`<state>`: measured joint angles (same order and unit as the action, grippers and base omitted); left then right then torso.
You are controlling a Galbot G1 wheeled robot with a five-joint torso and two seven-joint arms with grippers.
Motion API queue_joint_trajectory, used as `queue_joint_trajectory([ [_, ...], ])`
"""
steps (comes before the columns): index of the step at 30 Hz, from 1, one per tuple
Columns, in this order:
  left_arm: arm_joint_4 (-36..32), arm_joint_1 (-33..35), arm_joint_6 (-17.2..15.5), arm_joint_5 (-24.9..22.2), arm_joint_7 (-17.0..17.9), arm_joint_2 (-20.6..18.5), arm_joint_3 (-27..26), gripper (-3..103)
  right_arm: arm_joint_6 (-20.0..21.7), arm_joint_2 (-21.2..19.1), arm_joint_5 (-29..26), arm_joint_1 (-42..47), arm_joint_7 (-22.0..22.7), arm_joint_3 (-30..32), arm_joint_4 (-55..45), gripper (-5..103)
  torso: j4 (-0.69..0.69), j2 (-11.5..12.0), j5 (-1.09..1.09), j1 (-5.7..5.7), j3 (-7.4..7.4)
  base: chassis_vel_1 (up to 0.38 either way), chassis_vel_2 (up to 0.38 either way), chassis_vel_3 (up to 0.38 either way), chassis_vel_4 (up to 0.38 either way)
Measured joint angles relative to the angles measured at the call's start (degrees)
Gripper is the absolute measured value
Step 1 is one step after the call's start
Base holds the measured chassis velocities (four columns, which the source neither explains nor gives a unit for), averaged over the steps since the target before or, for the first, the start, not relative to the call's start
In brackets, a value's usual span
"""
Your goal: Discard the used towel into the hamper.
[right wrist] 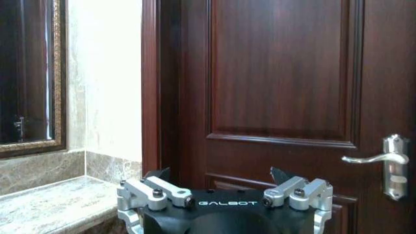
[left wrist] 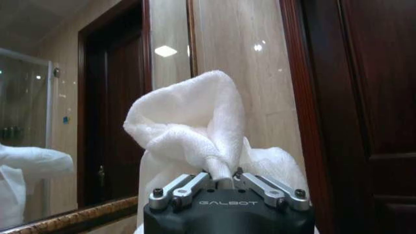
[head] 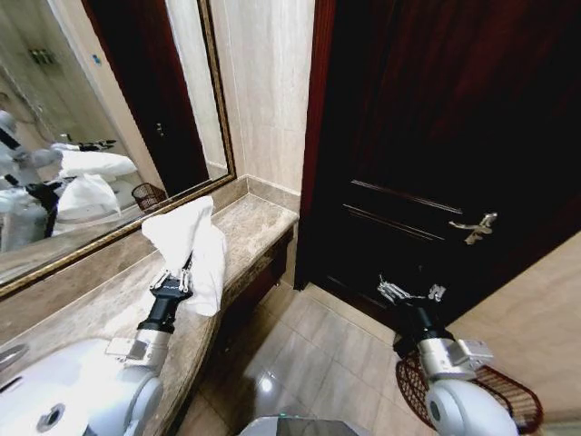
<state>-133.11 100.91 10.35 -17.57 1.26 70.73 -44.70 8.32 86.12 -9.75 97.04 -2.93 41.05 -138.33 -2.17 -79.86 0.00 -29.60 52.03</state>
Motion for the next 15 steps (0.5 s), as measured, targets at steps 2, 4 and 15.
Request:
queue_joint_trajectory([
  [2, -0.1, 0.0, 0.0, 0.0, 0.0, 0.0, -0.1, 8, -0.1, 0.0, 0.0, 0.0, 0.0, 0.0, 0.0, 100, 0.0, 0.0, 0.0, -0.01, 0.0, 0.077, -0.082, -0.068, 0.074],
  [4, -0.3, 0.1, 0.1, 0.2, 0.0, 0.0, -0.2, 8, -0.2, 0.0, 0.0, 0.1, 0.0, 0.0, 0.0, 100, 0.0, 0.0, 0.0, -0.01, 0.0, 0.057, -0.071, -0.055, 0.074],
  [15, -1.1, 0.3, 0.2, 2.7, 0.1, 1.1, 1.4, 8, -1.7, -0.2, -0.4, 1.3, 0.0, 0.6, 0.7, 100, 0.0, 0.0, 0.0, -0.02, 0.0, 0.073, -0.067, -0.058, 0.073],
])
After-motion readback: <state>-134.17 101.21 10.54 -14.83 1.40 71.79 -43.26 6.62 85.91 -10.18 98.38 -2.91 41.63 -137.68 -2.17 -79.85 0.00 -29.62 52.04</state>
